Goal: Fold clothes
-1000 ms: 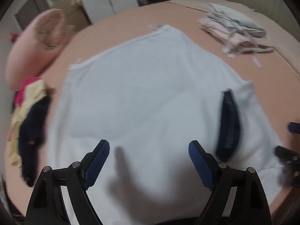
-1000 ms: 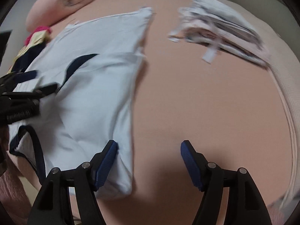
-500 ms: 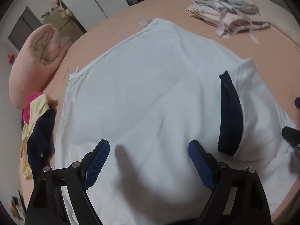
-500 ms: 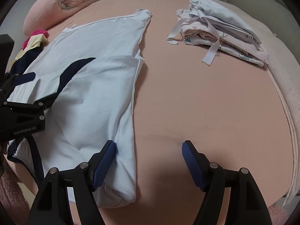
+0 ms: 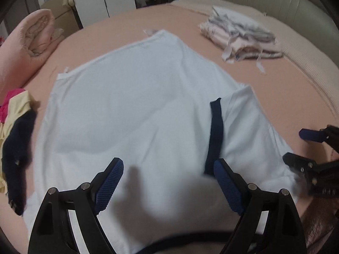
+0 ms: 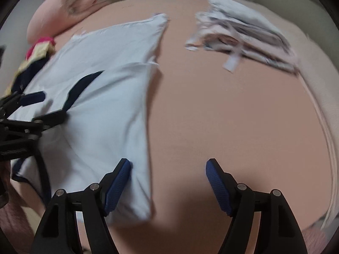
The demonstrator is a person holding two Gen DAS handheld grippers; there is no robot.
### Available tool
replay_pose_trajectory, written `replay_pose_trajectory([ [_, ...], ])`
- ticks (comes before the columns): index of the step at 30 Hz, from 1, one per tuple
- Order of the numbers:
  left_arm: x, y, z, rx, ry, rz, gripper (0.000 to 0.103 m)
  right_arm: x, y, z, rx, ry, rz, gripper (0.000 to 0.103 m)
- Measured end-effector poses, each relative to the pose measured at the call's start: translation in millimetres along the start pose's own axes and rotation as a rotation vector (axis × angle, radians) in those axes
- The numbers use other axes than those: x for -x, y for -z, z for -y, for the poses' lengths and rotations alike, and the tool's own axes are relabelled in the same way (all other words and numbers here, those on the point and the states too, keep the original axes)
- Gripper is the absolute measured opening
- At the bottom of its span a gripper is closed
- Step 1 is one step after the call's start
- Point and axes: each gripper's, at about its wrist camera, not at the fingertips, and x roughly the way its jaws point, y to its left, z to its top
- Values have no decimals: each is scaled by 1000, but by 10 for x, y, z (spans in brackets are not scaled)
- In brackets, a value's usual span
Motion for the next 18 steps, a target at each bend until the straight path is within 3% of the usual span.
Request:
replay_pose_trajectory([
  [4, 297, 161, -575, 226, 67, -40, 88, 68, -37, 171, -116, -44, 30, 74],
  [6, 379, 360, -881, 336, 2, -55, 88, -47, 6, 83, -66, 11, -70, 74],
  [8, 440, 616, -1188, 432, -77, -69, 88, -80, 43, -46, 5, 82, -75, 74],
  [11, 507, 1065, -1730, 643, -147, -85, 88, 85, -52, -150, -52, 72, -25, 74],
  [13, 486, 1270, -2017, 780, -132, -92, 88, 195, -115, -219, -90, 65, 8, 74],
  [15, 432, 1402, -2196, 875, -76, -97, 88, 277, -122, -459, -37, 38, 21, 74],
  [18, 348, 1480, -2283, 895, -24, -92, 88, 258, -88, -999, 75, -57, 19, 74],
])
